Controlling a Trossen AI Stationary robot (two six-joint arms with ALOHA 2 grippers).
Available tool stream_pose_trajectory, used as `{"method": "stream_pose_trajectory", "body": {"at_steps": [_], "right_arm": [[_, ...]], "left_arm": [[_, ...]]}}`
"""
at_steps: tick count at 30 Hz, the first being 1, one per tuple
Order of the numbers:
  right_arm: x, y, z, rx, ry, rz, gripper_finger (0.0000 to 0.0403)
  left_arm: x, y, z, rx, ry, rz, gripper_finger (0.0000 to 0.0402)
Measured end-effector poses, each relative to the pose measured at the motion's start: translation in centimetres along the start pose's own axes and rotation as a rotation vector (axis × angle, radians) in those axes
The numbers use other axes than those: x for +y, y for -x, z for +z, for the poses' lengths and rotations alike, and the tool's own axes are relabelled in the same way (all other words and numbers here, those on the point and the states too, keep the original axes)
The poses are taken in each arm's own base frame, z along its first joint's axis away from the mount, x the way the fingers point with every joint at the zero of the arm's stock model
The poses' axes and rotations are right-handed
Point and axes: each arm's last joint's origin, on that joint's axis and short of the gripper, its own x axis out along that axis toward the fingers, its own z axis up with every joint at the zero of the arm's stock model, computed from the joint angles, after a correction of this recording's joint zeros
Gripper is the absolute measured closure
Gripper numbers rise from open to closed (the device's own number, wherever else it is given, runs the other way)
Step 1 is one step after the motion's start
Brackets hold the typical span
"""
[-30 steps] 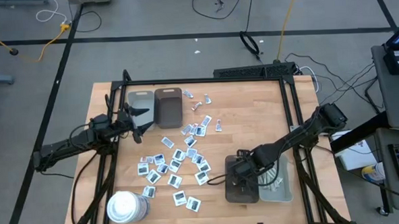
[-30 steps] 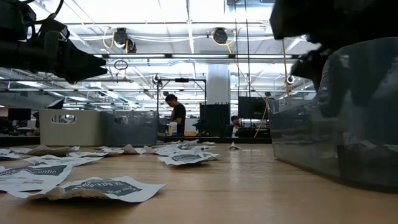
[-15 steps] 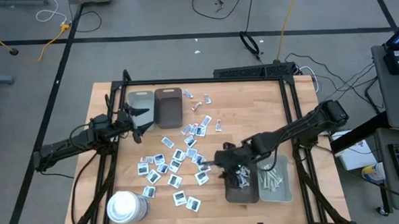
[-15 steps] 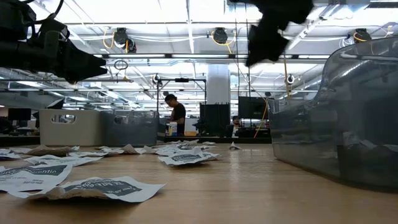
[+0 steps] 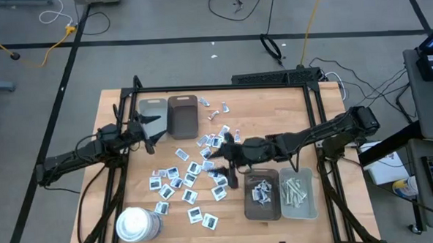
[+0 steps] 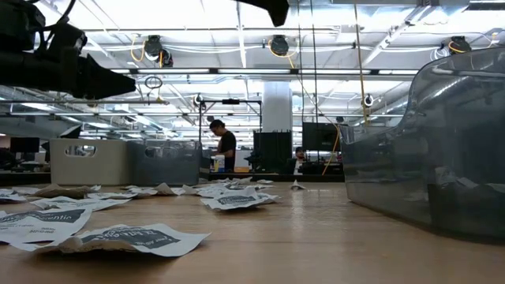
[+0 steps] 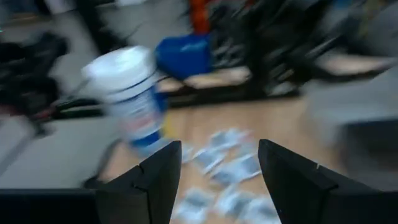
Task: Pick & Place First Aid Supplies
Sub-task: Put the white alcohol pad into the bottom black bin
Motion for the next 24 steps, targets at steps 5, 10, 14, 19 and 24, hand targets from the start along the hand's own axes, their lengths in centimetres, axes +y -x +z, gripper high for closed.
{"method": "stream_pose_trajectory", "body": {"at_steps": [5,10,14,19,24], "right_arm": [[-1.8,-0.1,1.3,-0.126,0.057,-0.163,0.0195],[-3.2,-0.1,1.8,-0.148,0.022,-0.195,0.0195],[-4.2,-0.1,1.9,-0.149,0.026,-0.221,0.0195],[-5.3,-0.1,2.1,-0.159,-0.043,-0.242,0.0195],[-6.9,-0.1,2.3,-0.146,-0.128,-0.142,0.0195]], "left_arm": [[0.0,0.0,0.0,-0.001,0.068,0.002,0.0096],[0.1,0.0,0.2,-0.018,0.342,0.009,0.0096],[0.1,0.0,0.0,-0.007,0.567,0.031,0.0096],[-0.1,0.0,0.0,0.006,0.662,-0.027,0.0096],[-0.5,0.1,1.0,0.111,0.645,-0.197,0.0098]]}}
